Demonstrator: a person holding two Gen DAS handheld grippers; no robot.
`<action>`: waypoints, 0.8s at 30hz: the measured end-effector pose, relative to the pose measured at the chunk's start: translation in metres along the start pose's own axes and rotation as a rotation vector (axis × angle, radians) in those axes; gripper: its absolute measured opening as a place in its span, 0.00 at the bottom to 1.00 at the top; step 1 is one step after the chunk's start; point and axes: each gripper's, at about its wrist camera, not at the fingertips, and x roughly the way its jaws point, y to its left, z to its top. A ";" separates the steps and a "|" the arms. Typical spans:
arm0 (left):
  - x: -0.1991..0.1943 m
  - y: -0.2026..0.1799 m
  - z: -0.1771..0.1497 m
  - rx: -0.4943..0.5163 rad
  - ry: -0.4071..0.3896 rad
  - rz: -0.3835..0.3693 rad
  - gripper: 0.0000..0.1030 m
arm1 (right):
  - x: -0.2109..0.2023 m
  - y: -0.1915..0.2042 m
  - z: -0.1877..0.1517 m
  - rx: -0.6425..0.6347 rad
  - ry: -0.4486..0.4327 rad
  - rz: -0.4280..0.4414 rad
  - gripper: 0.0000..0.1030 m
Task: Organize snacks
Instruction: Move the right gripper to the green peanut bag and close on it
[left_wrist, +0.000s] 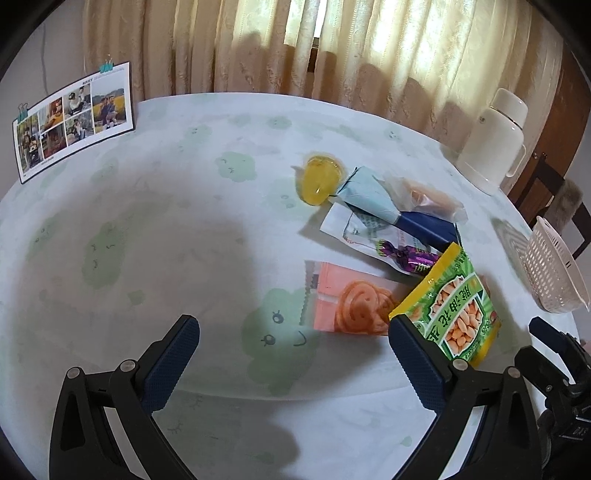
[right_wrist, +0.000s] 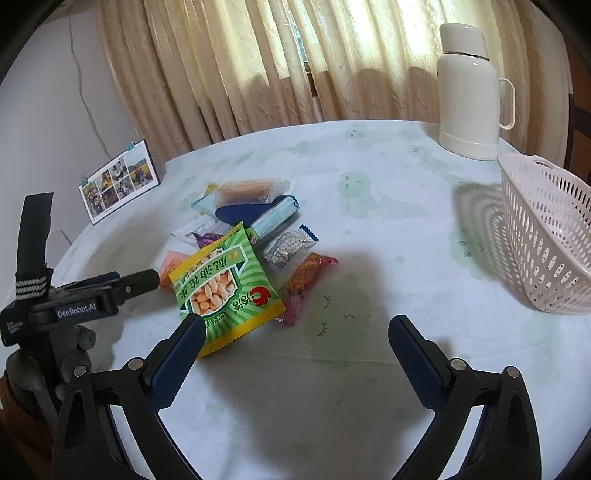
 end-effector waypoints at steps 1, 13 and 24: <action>0.000 0.000 0.000 0.001 -0.001 0.001 0.98 | 0.000 0.000 0.000 -0.003 -0.001 -0.003 0.96; -0.008 0.023 0.001 -0.065 -0.029 0.047 0.98 | 0.014 0.036 0.009 -0.152 0.052 -0.078 0.96; -0.008 0.030 0.001 -0.086 -0.016 0.075 0.98 | 0.053 0.085 0.016 -0.357 0.123 -0.106 0.96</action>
